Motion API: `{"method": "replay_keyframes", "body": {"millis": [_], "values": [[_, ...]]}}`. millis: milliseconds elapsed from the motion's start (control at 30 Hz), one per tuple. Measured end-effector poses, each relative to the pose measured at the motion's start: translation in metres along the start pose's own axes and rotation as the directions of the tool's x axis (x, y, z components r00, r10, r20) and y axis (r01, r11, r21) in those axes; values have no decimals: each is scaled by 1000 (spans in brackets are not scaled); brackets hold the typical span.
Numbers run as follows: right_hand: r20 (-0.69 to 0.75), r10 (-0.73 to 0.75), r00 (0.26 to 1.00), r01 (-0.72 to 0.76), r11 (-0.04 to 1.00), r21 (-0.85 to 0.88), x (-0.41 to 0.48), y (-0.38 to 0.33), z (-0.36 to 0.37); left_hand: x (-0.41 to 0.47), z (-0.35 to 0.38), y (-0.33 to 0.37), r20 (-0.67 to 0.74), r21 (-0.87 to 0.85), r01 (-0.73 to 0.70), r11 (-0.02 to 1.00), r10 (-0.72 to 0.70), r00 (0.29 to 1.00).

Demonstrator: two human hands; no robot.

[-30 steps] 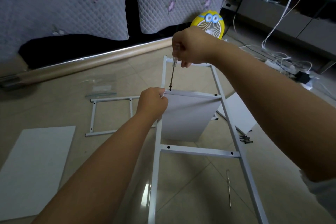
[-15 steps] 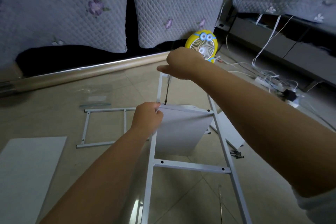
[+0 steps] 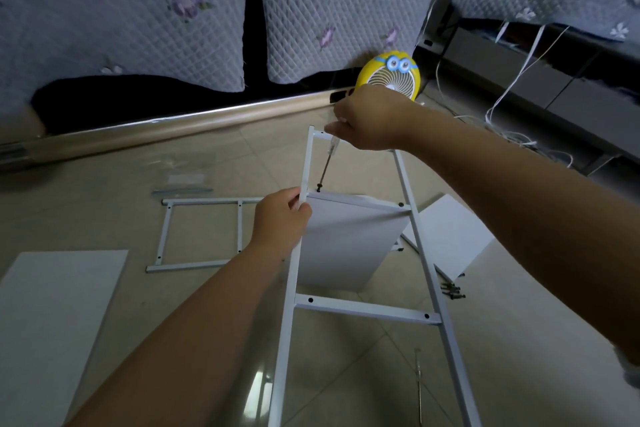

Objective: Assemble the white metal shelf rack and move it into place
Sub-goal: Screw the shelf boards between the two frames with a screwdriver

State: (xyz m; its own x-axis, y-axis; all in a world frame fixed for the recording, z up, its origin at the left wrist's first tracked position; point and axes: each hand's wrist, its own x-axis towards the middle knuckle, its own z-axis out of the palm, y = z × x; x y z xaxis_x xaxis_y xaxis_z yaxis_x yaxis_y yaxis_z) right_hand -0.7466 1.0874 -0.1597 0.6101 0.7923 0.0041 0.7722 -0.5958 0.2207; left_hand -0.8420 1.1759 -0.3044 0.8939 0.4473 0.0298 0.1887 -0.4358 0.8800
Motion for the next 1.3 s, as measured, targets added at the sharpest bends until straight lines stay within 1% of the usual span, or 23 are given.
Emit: {"method": "replay_keyframes", "body": {"millis": [67,167,233,267,300,367,433,500,567,600,667,733,800,867,900,933,1000,1133,1200,1233,1300], "values": [[-13,86,996,-85,996,22,3,-1,5,0,1,-1,-6,-1,15,1000,-15,1000],[28,265,964,-266,952,153,8,7,16,0,2,-4,-2,1,21,1000,-21,1000],[78,298,951,-307,935,174,5,13,17,0,1,-3,7,0,21,1000,-21,1000],[103,285,953,-299,937,178,2,14,16,0,1,-3,11,-3,23,1000,-23,1000],[121,254,960,-275,936,218,0,15,15,0,1,-3,11,-7,25,1000,-24,1000],[146,183,972,-225,902,368,-7,12,12,0,1,-2,11,-13,23,1000,-23,1000],[128,137,982,-177,904,390,-9,8,12,0,1,-2,11,-16,22,1000,-22,1000],[18,105,994,-106,944,314,-5,7,19,1,1,-3,4,-31,23,999,-22,1000],[-139,106,985,-60,953,297,-1,4,23,1,2,-5,-6,-36,10,999,-10,1000],[-183,144,972,-77,940,333,0,2,23,1,3,-6,-7,-29,5,1000,-5,1000],[-209,204,956,-113,918,380,5,-2,24,2,4,-8,-3,-24,9,1000,-9,1000],[-205,278,938,-160,875,457,9,-6,28,3,4,-9,2,-26,13,1000,-13,1000],[-166,340,926,-187,792,581,11,-4,30,4,4,-9,6,-28,12,1000,-12,1000],[-70,317,946,-176,683,709,10,0,27,4,4,-10,6,-28,14,999,-14,1000],[-25,279,960,-168,644,746,7,3,24,4,4,-10,8,-31,13,999,-13,1000],[15,235,972,-165,634,755,5,5,20,5,4,-10,7,-40,14,999,-14,1000],[45,182,982,-158,672,723,1,8,15,6,3,-10,0,-51,10,999,-10,1000],[-4,136,991,-105,783,612,2,8,14,5,3,-11,-10,-24,-25,999,24,1000],[3,102,995,-88,841,534,6,5,14,4,3,-10,-7,-17,-30,999,30,1000],[25,93,995,-93,870,484,8,3,14,4,3,-11,-9,-20,-31,999,31,999],[55,132,990,-142,902,408,10,1,14,3,3,-12,-9,-24,-30,999,30,1000]]}}
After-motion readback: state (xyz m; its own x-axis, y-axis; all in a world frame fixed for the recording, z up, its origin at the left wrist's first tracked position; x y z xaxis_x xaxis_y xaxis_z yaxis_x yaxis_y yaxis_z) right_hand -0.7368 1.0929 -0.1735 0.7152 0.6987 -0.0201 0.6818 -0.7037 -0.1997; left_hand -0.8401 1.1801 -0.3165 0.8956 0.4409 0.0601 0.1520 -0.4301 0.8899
